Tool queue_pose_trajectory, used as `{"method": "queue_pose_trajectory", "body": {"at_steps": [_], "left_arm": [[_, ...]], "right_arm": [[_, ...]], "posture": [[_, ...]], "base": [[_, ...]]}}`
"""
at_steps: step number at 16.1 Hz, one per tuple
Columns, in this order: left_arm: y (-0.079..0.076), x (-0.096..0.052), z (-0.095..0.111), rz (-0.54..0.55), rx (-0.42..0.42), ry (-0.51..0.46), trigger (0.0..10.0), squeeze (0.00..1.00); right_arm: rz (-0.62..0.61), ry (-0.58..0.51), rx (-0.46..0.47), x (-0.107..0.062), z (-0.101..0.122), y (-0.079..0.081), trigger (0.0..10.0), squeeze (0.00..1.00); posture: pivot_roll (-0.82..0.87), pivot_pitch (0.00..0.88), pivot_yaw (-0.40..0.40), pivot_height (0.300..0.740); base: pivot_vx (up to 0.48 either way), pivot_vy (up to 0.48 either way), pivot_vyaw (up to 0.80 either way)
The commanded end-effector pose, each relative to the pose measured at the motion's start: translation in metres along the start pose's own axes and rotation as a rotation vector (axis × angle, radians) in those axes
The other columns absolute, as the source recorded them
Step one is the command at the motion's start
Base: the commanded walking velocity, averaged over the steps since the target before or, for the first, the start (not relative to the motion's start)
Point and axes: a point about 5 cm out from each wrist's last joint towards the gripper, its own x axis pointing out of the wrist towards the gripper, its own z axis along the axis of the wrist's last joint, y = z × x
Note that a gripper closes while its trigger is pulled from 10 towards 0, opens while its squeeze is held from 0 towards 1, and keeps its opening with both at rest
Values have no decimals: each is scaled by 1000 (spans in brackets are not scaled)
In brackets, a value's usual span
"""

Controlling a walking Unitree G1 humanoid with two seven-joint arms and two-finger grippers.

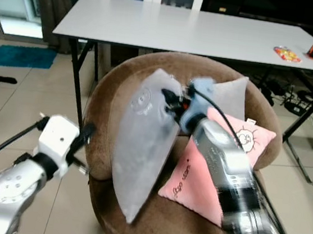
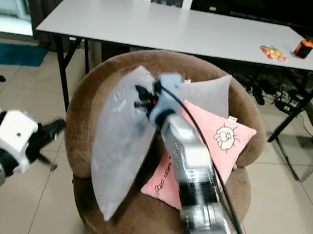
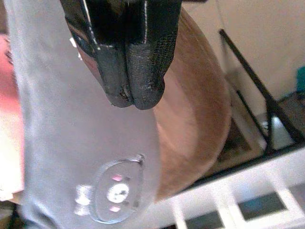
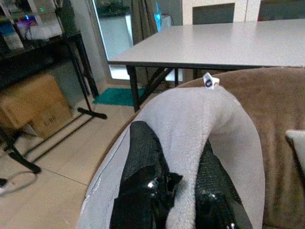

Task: Move the pillow to the sofa from floor

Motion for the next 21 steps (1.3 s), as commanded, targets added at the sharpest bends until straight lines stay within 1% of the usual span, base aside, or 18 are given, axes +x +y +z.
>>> {"method": "queue_pose_trajectory", "body": {"at_steps": [1, 2, 3, 4, 5, 7, 8, 9, 10, 11, 13, 14, 15, 17, 18, 19, 20, 21], "left_arm": [[-3, -3, 4, -63, -6, -1, 10000, 0], [-4, -5, 3, -110, 0, 14, 10000, 0], [-5, -6, 3, -145, 2, 24, 10000, 0], [-6, -8, 3, -159, 3, 30, 10000, 0], [-6, -9, 3, -175, 1, 40, 10000, 0], [-7, -10, 1, -201, -9, 54, 10000, 0], [-8, -10, 1, -219, -17, 59, 10000, 0], [-10, -10, 0, -241, -25, 66, 10000, 0], [-11, -11, 0, -253, -30, 72, 10000, 0], [-11, -11, -1, -255, -31, 74, 10000, 0], [-9, -9, -1, -223, -16, 63, 10000, 0], [-6, -6, 0, -171, -1, 43, 10000, 0], [-3, -2, 0, -106, 5, 31, 10000, 0], [-1, 3, 2, -25, -1, 10, 10000, 0], [-4, 8, 6, 24, -13, -30, 10000, 0], [-6, 11, 10, 70, -14, -58, 10000, 0], [-7, 13, 11, 95, -17, -70, 10000, 0], [-9, 14, 12, 123, -39, -77, 10000, 0]], "right_arm": [[-17, -33, -50, 6, 7, -8, 10000, 0], [-38, -11, -83, 14, 6, -13, 10000, 0], [-95, 27, -149, 20, 5, -21, 10000, 0], [-132, 47, -168, 22, 4, -27, 10000, 0], [-193, 80, -182, 23, 1, -37, 10000, 0], [-276, 163, -181, 15, -18, -57, 10000, 0], [-320, 178, -186, 11, -22, -65, 10000, 851], [-399, 194, -221, 4, -24, -79, 10000, 1000], [-466, 192, -267, -3, -21, -91, 10000, 1000], [-483, 156, -237, -5, -14, -99, 10000, 1000], [-553, 22, -108, -12, 16, -119, 10000, 1000], [-555, -40, -78, -16, 29, -126, 10000, 1000], [-540, -82, -95, -19, 39, -130, 10000, 1000], [-501, -127, -116, -23, 45, -133, 10000, 1000], [-450, -164, -141, -30, 44, -133, 10000, 561], [-409, -194, -145, -38, 40, -127, 10000, 0], [-388, -202, -138, -44, 35, -120, 10000, 0], [-366, -213, -149, -57, 29, -107, 10000, 0]], "posture": [[52, 0, -58, 740], [57, 0, -60, 740], [63, 0, -61, 740], [66, 0, -61, 740], [66, 0, -61, 740], [69, 0, -60, 740], [72, 0, -62, 740], [72, 0, -62, 740], [74, 0, -64, 740], [74, 0, -64, 740], [67, 0, -63, 740], [59, 0, -60, 740], [53, 0, -59, 740], [42, 0, -55, 740], [25, 0, -49, 740], [20, 0, -47, 740], [11, 0, -44, 740], [3, 0, -43, 740]], "base": [[0, 0, 0], [0, 0, 0], [0, 0, 0], [0, 0, 0], [0, 0, 0], [0, 0, 0], [0, 0, 0], [0, 0, 0], [0, 0, 0], [0, 0, 0], [0, 0, 0], [0, 0, 0], [0, 0, 0], [0, 0, 0], [0, 0, 0], [0, 0, 0], [0, 0, 0], [0, -247, 0]]}}
